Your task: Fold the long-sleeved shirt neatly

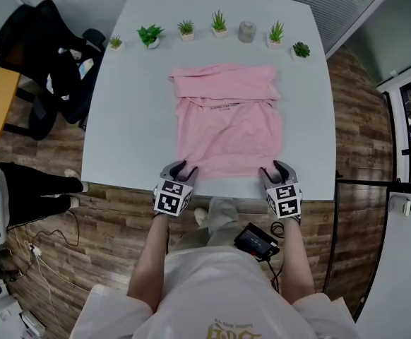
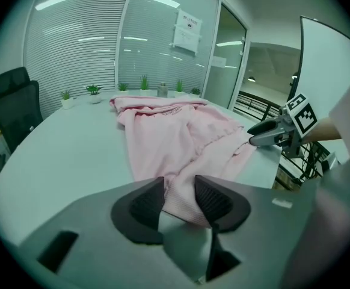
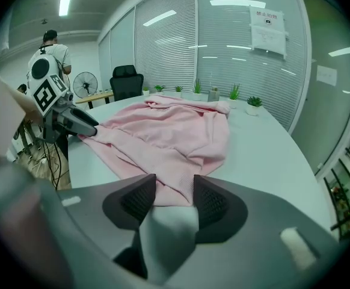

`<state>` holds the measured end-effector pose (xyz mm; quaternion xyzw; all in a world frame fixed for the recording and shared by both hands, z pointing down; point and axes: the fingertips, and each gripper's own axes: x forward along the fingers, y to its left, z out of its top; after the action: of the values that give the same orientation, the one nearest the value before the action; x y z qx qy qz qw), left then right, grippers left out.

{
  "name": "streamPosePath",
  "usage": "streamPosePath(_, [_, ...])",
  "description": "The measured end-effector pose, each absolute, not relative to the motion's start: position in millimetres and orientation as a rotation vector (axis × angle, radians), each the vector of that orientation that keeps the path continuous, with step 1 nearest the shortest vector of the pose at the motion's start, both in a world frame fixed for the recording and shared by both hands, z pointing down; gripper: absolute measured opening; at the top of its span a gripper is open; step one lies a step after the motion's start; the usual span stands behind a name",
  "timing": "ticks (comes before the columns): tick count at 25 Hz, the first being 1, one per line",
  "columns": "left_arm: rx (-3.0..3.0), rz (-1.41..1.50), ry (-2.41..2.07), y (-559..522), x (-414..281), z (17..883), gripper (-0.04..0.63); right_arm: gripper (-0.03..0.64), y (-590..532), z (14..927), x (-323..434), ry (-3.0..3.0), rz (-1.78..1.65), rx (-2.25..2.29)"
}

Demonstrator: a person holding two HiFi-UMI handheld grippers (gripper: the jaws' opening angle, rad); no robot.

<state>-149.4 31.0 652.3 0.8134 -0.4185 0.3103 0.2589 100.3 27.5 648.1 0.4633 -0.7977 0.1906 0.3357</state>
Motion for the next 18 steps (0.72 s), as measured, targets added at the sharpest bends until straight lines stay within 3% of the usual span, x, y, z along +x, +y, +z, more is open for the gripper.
streamPosePath(6, [2.205, 0.863, -1.145, 31, -150, 652, 0.161, 0.241, 28, 649, 114, -2.041, 0.548, 1.297])
streamPosePath(11, [2.233, 0.911, -1.131, 33, -147, 650, 0.168, 0.180, 30, 650, 106, -2.056, 0.522, 1.260])
streamPosePath(18, [2.291, 0.968, -1.087, 43, -143, 652, 0.204, 0.175, 30, 651, 106, -2.064, 0.570, 1.254])
